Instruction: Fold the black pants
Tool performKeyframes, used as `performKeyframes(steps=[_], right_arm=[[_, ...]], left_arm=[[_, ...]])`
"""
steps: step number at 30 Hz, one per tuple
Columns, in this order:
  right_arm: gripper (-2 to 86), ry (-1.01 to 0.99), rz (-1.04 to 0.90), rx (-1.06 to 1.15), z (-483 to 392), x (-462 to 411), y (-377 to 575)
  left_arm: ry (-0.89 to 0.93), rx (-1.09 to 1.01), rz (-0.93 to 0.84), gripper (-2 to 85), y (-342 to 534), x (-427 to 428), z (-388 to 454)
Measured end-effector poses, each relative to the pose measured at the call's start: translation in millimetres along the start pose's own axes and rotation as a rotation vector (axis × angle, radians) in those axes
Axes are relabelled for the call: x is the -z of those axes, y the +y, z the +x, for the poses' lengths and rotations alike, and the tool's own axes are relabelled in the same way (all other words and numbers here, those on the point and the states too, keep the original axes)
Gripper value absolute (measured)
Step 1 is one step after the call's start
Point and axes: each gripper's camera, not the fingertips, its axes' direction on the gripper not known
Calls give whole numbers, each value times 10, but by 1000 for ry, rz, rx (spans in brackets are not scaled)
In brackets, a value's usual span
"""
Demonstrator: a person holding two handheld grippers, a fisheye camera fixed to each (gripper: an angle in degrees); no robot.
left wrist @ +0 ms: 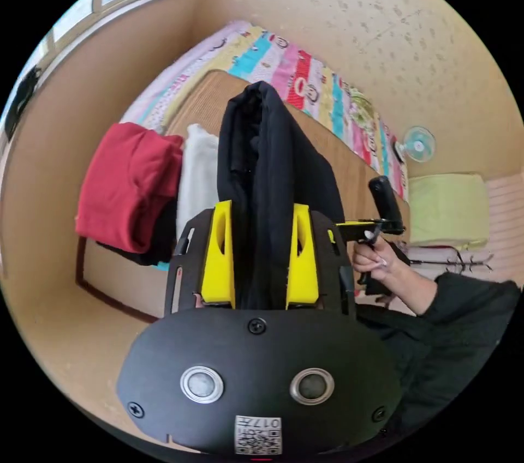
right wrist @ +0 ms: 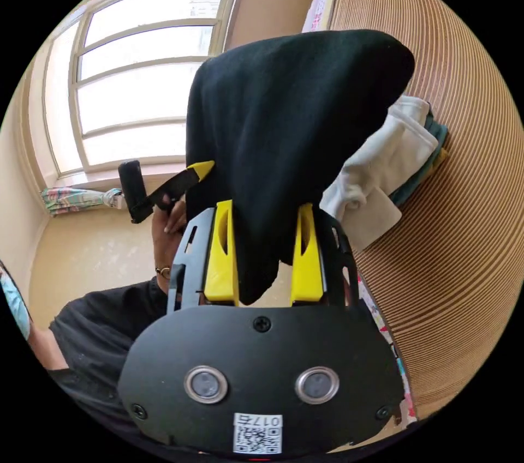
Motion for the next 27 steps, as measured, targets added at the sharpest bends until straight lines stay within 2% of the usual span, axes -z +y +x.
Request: performKeyframes(steps=[2, 4, 5, 6, 10, 14, 16, 18, 19, 21, 23, 24, 25, 26, 27], right_arm=[[92, 211, -39, -49, -4, -121, -180], [76, 261, -38, -23, -32, -85, -100], [62, 275, -30, 35, -43, -41, 38], [55, 287, -34, 62, -36, -22, 125], [13, 404, -107, 117, 268, 153, 960], [5, 482, -77, 23, 547, 617, 2024], [4, 497, -30, -42, 477, 943, 2470], [4, 505, 54, -13, 216, 1345, 2933], [3, 567, 129, 29, -28, 1633, 3245], [3, 809, 344, 71, -488, 2105, 3789], [3, 1202, 814, 207, -1160, 2577, 4717], [3, 1282, 911, 249, -1277, 2645, 4932], [4, 1416, 1088, 298, -1418, 2764, 5317], [4, 1522, 1226, 317, -1444, 2890, 5649], [4, 1552, 1280, 310, -1420, 2963, 5795]], left_arm=[[-61, 97, -60, 143, -98, -641, -359], [-118, 111, -145, 153, -71, -1355, -536], [-222, 94, -154, 163, 34, -1798, -571], [-249, 86, -104, 167, 180, -2043, -588], [-210, 172, -49, 162, 500, -2226, -732], [-178, 203, 135, 125, 1086, -1913, -540], [-82, 152, 253, 114, 1418, -1735, -252], [85, 6, 352, 80, 1803, -1683, 371], [115, -37, 367, 71, 1891, -1695, 576], [183, -226, 430, 8, 2238, -1751, 1550], [231, -406, 472, -2, 2499, -1810, 2395], [274, -514, 503, -5, 2692, -1854, 2932], [307, -554, 522, -5, 2794, -1878, 3174], [413, -604, 550, -5, 2980, -1929, 3566], [591, -649, 553, -4, 3142, -2003, 3883]])
